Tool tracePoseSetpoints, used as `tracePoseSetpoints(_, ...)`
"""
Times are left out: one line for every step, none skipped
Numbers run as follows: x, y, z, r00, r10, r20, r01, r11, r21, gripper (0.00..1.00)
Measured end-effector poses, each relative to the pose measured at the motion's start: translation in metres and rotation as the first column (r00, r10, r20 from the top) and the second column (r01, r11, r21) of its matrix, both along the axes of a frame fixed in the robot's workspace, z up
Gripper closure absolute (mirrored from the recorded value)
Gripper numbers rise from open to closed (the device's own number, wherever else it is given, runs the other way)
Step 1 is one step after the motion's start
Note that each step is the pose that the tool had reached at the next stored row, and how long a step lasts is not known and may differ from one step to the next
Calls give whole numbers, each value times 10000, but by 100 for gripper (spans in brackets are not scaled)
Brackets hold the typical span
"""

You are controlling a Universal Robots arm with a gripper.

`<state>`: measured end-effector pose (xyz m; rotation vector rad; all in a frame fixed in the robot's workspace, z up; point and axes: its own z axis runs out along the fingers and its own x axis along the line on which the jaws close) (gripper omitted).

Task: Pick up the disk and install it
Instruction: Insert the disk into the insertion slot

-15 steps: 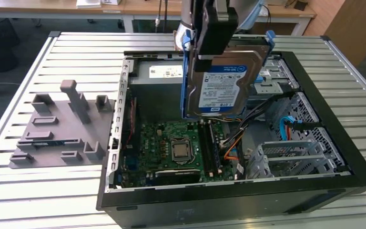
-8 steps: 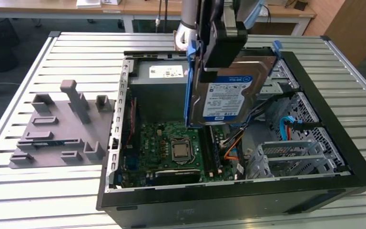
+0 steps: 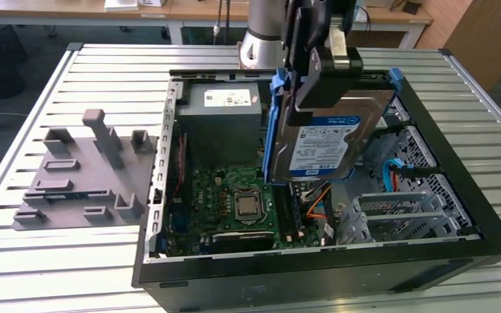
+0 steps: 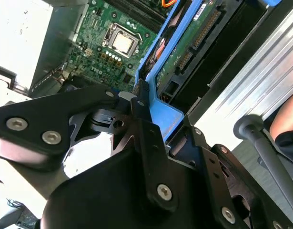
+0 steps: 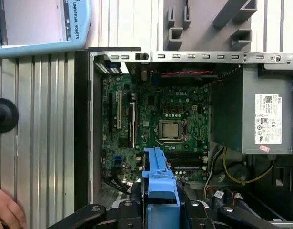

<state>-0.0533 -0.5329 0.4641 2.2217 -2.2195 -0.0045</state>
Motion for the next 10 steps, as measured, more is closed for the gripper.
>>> tracePoseSetpoints(20,-6,-4,10000,0,0,0,10000,0,64)
tracePoseSetpoints(39,-13,-7,10000,0,0,0,10000,-1,64)
tracePoseSetpoints(53,-21,-10,10000,0,0,0,10000,-2,64)
tracePoseSetpoints(63,-32,-13,10000,0,0,0,10000,-1,64)
tracePoseSetpoints(66,-45,-15,10000,0,0,0,10000,-1,64)
tracePoseSetpoints(67,-62,-17,10000,0,0,0,10000,-2,64)
tracePoseSetpoints(68,-86,-20,10000,0,0,0,10000,-1,64)
tracePoseSetpoints(68,-112,-23,10000,0,0,0,10000,1,64)
tracePoseSetpoints(68,-137,-25,10000,0,0,0,10000,0,64)
tracePoseSetpoints(68,-162,-27,10000,0,0,0,10000,0,64)
